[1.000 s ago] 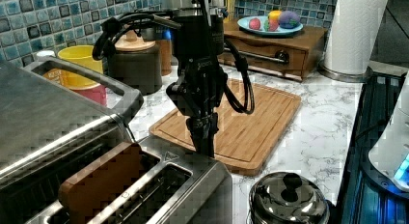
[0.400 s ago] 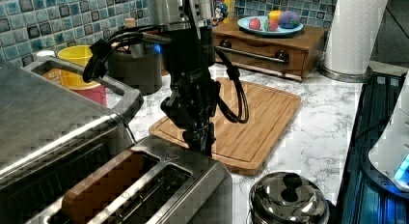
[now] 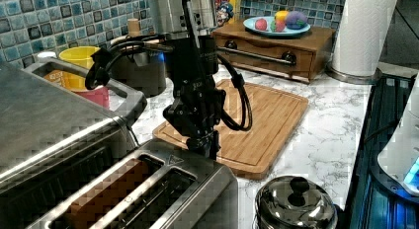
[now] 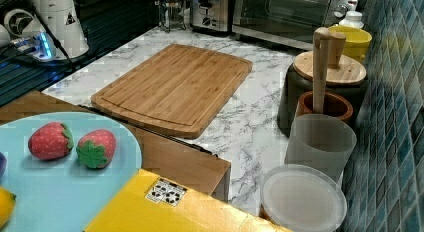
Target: Turn on the toaster.
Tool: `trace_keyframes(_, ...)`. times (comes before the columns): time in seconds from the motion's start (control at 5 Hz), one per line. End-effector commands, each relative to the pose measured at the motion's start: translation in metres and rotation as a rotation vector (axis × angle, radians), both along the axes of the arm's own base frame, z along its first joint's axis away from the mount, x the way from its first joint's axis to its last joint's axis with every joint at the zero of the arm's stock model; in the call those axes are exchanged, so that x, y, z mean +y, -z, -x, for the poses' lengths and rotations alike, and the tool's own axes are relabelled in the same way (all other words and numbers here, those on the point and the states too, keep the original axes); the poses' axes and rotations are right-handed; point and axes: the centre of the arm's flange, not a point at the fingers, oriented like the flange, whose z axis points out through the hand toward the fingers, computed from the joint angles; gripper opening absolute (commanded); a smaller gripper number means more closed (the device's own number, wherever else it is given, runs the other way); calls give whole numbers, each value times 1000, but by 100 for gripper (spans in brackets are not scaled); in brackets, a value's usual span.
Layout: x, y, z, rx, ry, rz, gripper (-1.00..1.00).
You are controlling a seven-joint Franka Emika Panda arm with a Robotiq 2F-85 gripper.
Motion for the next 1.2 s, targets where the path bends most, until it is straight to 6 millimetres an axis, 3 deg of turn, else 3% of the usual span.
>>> trace_keyframes(0.2, -75, 121, 48, 106, 31, -9, -100)
trace_keyframes(0.4, -78, 142, 70, 106, -22, -1, -100)
trace_keyframes(0.6, -86, 147, 66, 102, 20, 18, -100)
trace_keyframes(0.8, -104, 122, 55, 65, 26, 17, -100)
trace_keyframes(1.2, -104, 122, 55, 65, 26, 17, -100)
